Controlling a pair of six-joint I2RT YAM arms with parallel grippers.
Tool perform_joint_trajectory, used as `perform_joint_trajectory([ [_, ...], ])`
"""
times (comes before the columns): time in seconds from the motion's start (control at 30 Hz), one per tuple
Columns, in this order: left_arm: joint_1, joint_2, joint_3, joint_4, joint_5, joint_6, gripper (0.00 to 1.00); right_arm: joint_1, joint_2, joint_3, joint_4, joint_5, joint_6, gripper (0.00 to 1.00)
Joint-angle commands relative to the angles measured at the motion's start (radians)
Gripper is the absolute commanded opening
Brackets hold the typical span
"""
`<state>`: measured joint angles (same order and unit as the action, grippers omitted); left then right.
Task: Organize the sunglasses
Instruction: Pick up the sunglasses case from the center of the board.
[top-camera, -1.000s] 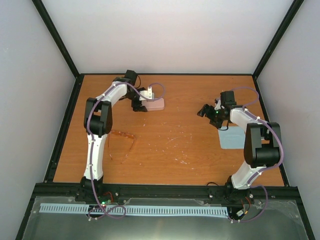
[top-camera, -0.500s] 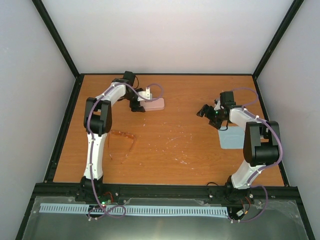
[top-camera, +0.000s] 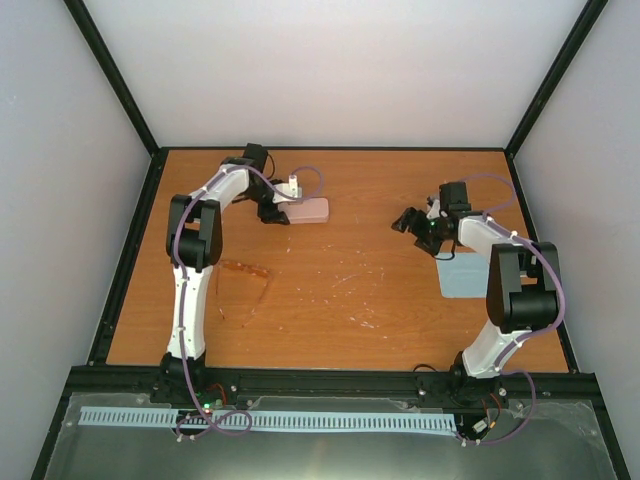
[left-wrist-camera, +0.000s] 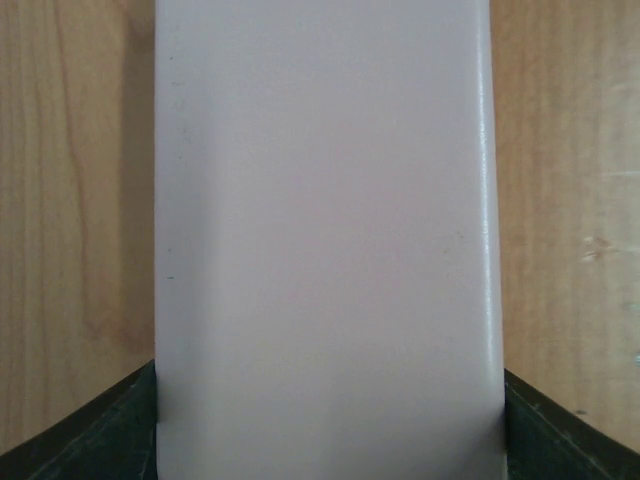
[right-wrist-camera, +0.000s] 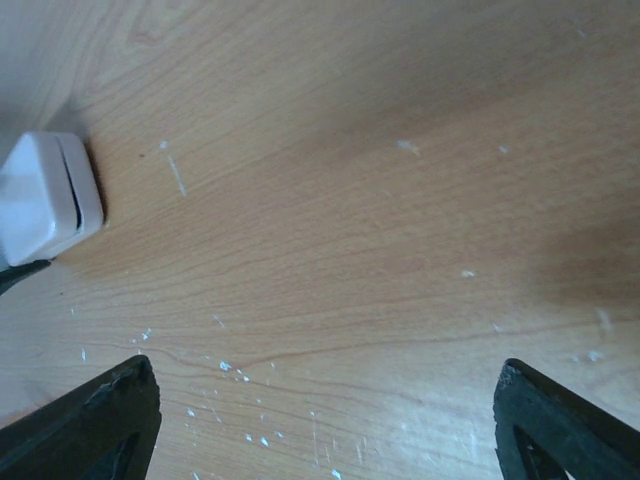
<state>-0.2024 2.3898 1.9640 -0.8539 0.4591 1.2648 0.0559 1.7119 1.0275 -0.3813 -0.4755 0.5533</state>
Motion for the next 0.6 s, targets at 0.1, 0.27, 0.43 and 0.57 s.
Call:
perform_joint_trajectory([
  [0.1, 0.006, -0.020, 0.099, -0.251, 0.254, -0.101, 0.47, 0.028, -0.109, -0.084, 0.239, -0.108, -0.023, 0.76],
  [0.27, 0.006, -0.043, 0.207, -0.336, 0.542, -0.238, 0.46, 0.031, -0.199, -0.128, 0.551, -0.196, 0.086, 0.85],
  [0.43, 0.006, -0.058, 0.256, -0.329, 0.975, -0.468, 0.45, 0.070, -0.247, -0.093, 0.685, -0.184, 0.020, 0.94],
  [0.57, -0.004, -0.078, 0.195, -0.235, 1.300, -0.659, 0.38, 0.169, -0.287, -0.086, 0.665, -0.128, -0.184, 0.97],
])
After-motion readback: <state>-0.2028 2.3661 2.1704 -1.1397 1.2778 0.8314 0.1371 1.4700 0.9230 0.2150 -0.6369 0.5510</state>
